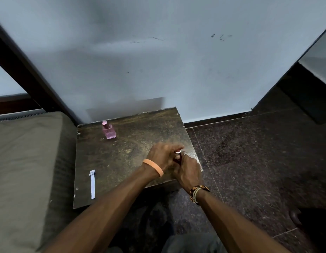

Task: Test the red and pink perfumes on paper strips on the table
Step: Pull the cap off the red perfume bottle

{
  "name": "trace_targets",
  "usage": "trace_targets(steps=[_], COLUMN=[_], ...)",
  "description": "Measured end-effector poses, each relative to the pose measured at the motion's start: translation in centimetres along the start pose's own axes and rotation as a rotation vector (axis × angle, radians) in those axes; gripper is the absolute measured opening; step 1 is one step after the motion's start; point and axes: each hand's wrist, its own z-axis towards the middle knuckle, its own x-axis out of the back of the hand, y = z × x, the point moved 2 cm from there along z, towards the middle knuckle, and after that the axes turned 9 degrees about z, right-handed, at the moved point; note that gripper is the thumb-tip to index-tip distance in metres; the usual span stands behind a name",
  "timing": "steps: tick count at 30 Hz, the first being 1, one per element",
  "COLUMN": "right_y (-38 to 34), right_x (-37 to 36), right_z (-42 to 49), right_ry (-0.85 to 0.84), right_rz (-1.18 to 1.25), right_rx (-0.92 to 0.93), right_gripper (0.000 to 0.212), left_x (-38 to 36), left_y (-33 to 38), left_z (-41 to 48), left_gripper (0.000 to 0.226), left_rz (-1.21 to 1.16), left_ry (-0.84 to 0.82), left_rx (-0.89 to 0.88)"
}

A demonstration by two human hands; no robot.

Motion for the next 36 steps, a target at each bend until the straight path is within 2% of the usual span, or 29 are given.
trace_targets(steps=[3, 5, 8, 10, 14, 17, 20, 23, 25, 27, 29, 32, 34, 36], right_y=[0.1, 0.3, 0.2, 0.0, 0.1, 0.1, -0.1, -0.2, -0.2, -0.1, -0.1, -0.1, -0.2, -0.2], right_x=[0.0, -0.1, -0.2, -0.2, -0.2, -0.4, -0.2, -0.2, -0.1, -0.2, -0.2, -0.4, -0.3, -0.2], right_z=[-0.1, -0.1, 0.1, 0.0, -0.1, 0.0, 0.0, -0.1, -0.1, 0.0, 0.0, -0.1, -0.1, -0.1], right_ry=[-0.024, -0.025, 0.012, 0.013, -0.004, -0.023, 0.0, 0.001, -0.003, -0.017, -0.021, -0.002, -0.007, -0.013], right_rz=[-0.027, -0.02, 0.001, 0.018, -0.018, -0.024, 0.009, 0.017, 0.004, -0.01, -0.011, 0.004, 0.011, 0.004], right_rx=[-0.014, -0.005, 0.018, 0.032, 0.024, 0.001, 0.019, 0.016, 0.003, -0.012, -0.015, 0.009, -0.005, -0.014], right_gripper=[0.013, 0.013, 0.013, 0.015, 0.012, 0.01, 0.012, 0.014, 0.011, 0.01, 0.01, 0.013, 0.013, 0.013], left_x=[-0.1, -0.4, -0.3, -0.1, 0.2, 0.2, -0.2, -0.3, -0.3, -0.1, -0.1, 0.0, 0.2, 0.2], left_y=[0.0, 0.0, 0.1, -0.1, -0.1, 0.0, 0.0, -0.5, -0.6, -0.5, -0.2, -0.1, -0.2, -0.3], left_z=[-0.8, -1.0, -0.5, 0.0, -0.5, -0.8, -0.5, -0.3, -0.3, -0.5, -0.6, -0.5, -0.2, -0.2], left_gripper=[0.037, 0.043, 0.062, 0.055, 0.034, 0.039, 0.059, 0.047, 0.036, 0.034, 0.044, 0.064, 0.052, 0.038], left_rz=[-0.01, -0.012, -0.071, -0.086, -0.037, -0.055, -0.108, -0.102, -0.089, -0.091, -0.066, -0.1, -0.105, -0.068], left_ry=[0.114, 0.129, -0.006, -0.064, 0.037, 0.108, -0.014, -0.037, 0.026, 0.088, 0.078, -0.057, -0.072, -0.013], left_rx=[0.074, 0.067, 0.018, 0.017, 0.077, 0.137, 0.059, 0.042, 0.098, 0.168, 0.143, 0.054, 0.053, 0.065])
